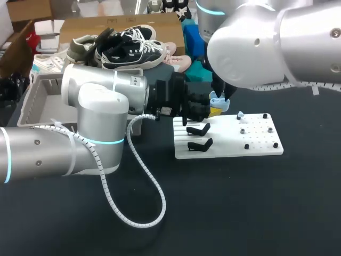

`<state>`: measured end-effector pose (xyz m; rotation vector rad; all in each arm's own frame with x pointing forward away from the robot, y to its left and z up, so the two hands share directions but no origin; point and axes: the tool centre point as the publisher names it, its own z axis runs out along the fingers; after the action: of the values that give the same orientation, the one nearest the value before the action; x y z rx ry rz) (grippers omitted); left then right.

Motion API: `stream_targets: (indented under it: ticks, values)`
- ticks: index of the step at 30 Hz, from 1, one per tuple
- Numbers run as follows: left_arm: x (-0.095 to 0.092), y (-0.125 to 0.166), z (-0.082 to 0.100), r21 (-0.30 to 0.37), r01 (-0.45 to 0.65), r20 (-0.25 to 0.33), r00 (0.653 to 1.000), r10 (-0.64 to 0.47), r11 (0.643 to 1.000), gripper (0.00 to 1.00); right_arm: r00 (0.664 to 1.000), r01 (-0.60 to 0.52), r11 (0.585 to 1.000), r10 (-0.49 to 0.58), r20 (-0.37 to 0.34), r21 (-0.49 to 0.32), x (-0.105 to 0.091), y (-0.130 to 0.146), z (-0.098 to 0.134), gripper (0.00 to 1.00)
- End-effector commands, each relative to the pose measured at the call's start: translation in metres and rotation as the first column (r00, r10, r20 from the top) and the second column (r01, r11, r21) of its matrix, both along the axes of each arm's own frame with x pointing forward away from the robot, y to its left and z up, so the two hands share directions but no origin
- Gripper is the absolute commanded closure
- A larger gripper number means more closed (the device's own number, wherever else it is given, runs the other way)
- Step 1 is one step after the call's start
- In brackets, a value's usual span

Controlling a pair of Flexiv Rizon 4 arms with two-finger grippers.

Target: Pick up each earbud case from the left stands, insert the matching earbuds, close the lid, and place the case in the box.

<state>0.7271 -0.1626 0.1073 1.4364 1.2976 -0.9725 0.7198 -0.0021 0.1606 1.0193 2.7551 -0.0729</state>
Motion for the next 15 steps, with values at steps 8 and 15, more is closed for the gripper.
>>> stream_targets:
  ticks: [8, 15]
  values:
    - [-0.0006, 0.0002, -0.0004, -0.002, -0.002, 0.002, 1.0, 0.002, 1.0, 1.0, 1.0, -0.003, 1.0, 0.003, -0.006, 0.0, 0.0009, 0.0021, -0.0058, 0.98]
    - [-0.0006, 0.0002, -0.0004, -0.002, -0.002, 0.002, 1.0, 0.002, 1.0, 1.0, 1.0, -0.011, 1.0, 0.011, 0.004, 0.006, -0.0026, 0.0022, -0.0079, 0.53]
